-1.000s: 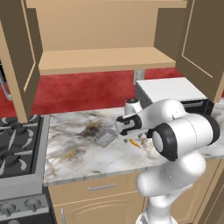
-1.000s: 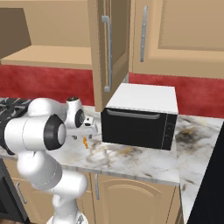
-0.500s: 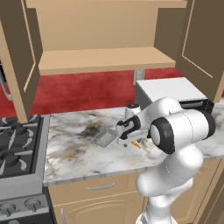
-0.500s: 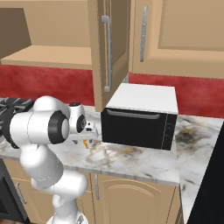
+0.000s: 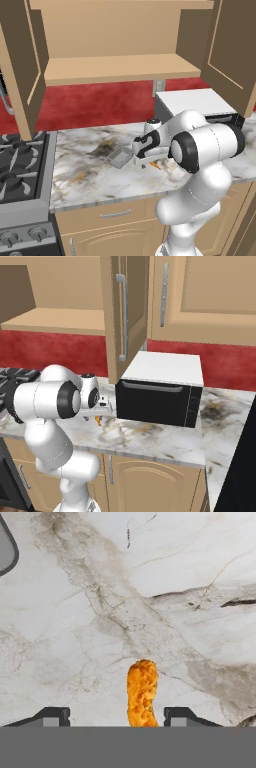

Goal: Retrieve the tupperware from the cabinet, then place the raw meat into the tupperware to avoid contamination.

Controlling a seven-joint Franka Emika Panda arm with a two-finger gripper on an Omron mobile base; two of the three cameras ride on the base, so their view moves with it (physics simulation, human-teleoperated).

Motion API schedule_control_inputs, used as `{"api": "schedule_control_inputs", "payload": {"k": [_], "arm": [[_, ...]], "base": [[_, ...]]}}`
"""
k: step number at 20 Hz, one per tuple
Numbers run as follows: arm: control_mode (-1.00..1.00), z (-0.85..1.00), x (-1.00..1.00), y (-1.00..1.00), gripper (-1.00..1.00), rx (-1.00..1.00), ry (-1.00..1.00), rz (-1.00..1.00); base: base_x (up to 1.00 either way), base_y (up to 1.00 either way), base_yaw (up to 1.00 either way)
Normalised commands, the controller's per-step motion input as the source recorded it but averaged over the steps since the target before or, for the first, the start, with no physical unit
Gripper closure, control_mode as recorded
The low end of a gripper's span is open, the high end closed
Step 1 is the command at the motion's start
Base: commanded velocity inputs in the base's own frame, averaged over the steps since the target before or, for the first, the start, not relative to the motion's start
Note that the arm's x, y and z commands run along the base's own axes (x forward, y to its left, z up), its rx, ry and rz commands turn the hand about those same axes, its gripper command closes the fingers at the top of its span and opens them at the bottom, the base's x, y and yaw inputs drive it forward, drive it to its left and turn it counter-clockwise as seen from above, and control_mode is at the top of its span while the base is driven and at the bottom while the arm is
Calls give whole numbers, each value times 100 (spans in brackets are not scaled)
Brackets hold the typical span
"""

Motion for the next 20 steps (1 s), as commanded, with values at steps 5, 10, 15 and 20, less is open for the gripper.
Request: {"api": "schedule_control_inputs", "payload": {"k": [5,10,15,20], "arm": [[-100,-11,0,0,100,1,0,1],[-100,0,0,0,100,0,-1,0],[-100,1,0,0,100,0,0,0],[-100,36,1,1,100,1,1,-3]], "base": [[0,0,0],[0,0,0],[0,0,0],[0,0,0]]}}
